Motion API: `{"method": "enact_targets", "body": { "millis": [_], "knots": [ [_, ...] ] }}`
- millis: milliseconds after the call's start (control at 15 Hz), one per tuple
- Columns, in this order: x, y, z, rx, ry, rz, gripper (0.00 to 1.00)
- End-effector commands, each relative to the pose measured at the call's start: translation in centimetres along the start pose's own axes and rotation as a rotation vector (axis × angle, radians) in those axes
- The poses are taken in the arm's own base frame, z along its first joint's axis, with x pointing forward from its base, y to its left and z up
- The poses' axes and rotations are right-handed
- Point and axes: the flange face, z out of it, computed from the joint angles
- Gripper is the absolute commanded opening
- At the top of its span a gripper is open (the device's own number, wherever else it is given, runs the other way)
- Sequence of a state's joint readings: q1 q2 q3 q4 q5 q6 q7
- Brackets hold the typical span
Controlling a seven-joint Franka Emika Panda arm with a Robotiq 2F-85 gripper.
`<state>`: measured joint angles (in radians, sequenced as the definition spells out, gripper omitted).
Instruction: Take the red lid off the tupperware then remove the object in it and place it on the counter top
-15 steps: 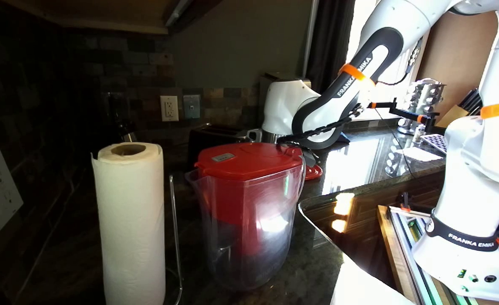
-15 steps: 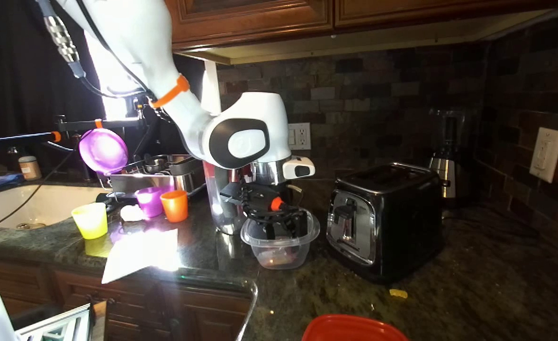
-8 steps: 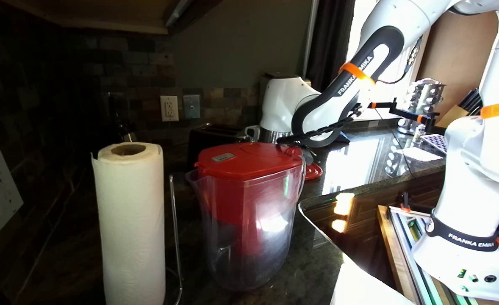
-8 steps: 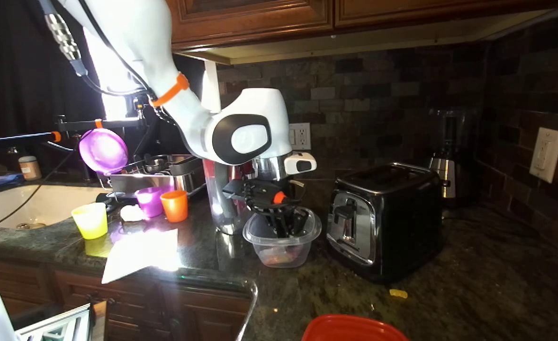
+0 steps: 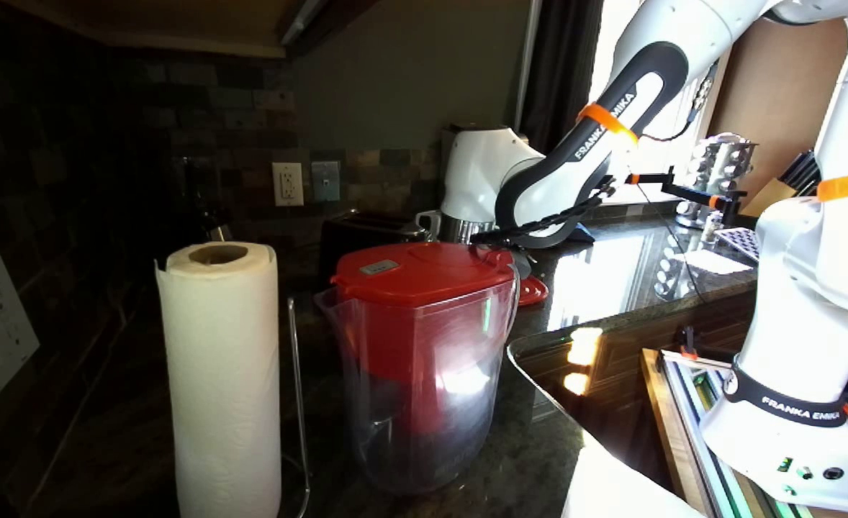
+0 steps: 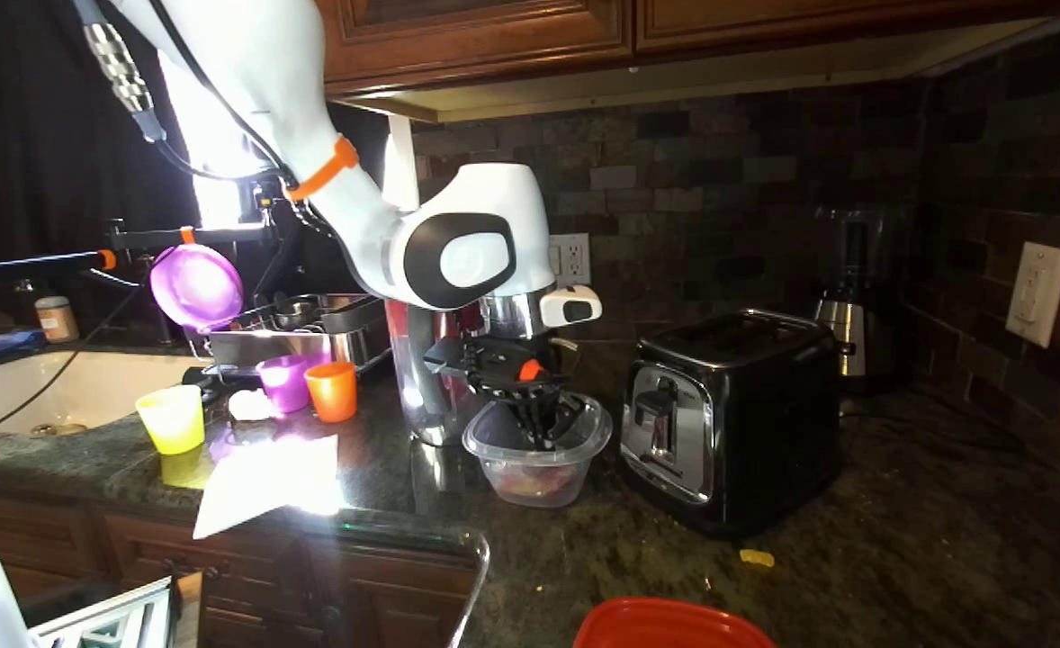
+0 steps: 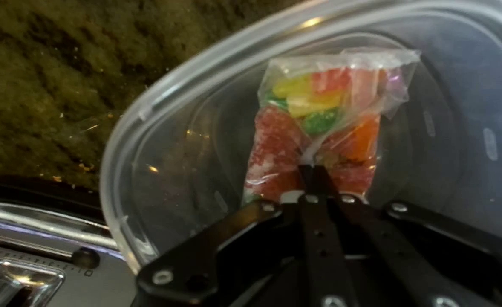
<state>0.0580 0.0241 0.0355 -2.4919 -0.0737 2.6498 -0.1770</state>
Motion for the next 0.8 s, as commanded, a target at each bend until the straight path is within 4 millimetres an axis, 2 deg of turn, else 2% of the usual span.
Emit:
{"method": "enact_targets", "body": {
  "millis": [0,267,733],
  "knots": [
    [-0.6,-0.5,-0.8,0.007,0.015,0.012,0.00],
    [-0.8,-0.9,-2.0,0.015,0.031,0.018,0.00],
    [-0.7,-1.5,-5.5,0.018,0.088,0.043,0.00]
  ]
}}
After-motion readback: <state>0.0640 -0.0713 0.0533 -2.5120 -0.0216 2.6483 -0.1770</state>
